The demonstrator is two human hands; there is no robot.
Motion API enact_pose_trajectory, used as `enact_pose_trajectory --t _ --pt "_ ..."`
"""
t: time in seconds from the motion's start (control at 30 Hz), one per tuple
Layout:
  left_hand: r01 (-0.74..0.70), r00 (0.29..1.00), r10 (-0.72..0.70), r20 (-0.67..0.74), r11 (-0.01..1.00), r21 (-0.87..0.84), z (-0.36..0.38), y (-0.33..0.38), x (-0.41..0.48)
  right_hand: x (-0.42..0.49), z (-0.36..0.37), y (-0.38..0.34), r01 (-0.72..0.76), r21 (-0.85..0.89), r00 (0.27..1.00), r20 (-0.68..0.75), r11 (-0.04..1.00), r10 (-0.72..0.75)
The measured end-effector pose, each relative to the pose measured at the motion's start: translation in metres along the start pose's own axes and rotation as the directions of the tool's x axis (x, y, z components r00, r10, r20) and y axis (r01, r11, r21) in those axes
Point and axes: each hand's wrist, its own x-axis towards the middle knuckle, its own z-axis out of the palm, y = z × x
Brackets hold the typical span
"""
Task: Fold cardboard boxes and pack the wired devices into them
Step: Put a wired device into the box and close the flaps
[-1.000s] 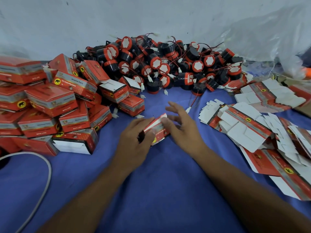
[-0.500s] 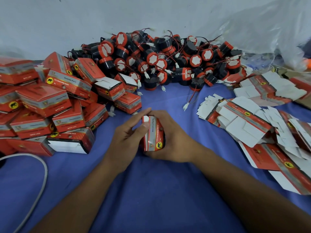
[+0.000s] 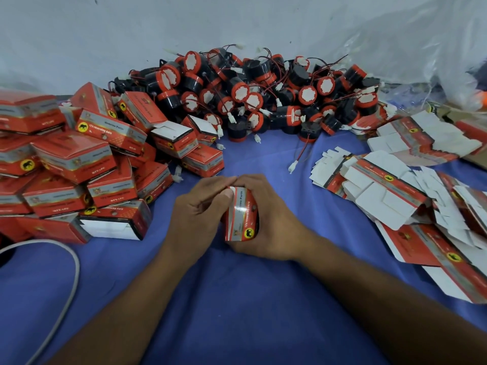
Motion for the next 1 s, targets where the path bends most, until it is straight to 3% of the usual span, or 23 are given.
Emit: enact_pose_trajectory --t 0.33,0.47,0.6,0.7,0.8,0.9,1.0 --pt "-0.016 0.999 0.013 -0.042 0.998 -0.059 -0.003 0.004 -0.003 -0.002 0.001 -0.006 -0.015 -0.136 0.999 0.038 0.991 0.020" --pt "-0.032 0.998 0.031 -0.057 0.999 -0.009 0.008 0.005 -0.012 -0.004 0.005 -0.011 -0.044 -0.174 0.998 0.029 0.984 0.050" --pt "-0.047 0.999 0.048 -0.004 0.993 0.109 0.019 0.005 -0.016 -0.004 0.007 -0.019 -0.150 -0.177 0.988 -0.005 0.973 0.151" --pt "-0.042 0.993 0.023 0.115 0.985 0.167 0.026 0.005 -0.017 -0.005 0.010 -0.019 -0.191 -0.204 0.981 -0.059 0.960 0.183" --pt "-0.033 0.978 -0.016 0.207 0.972 0.231 0.016 0.002 -0.009 0.000 0.009 -0.015 -0.215 -0.093 0.975 0.041 0.972 0.219" --pt "0.060 0.961 -0.110 0.255 0.979 0.197 -0.007 0.000 0.002 0.002 -0.009 -0.004 -0.174 0.072 0.965 0.209 0.982 0.156" --pt "0.098 0.936 -0.160 0.315 0.974 0.202 -0.022 -0.001 0.006 0.000 -0.028 0.005 -0.211 0.104 0.959 0.213 0.972 0.185"
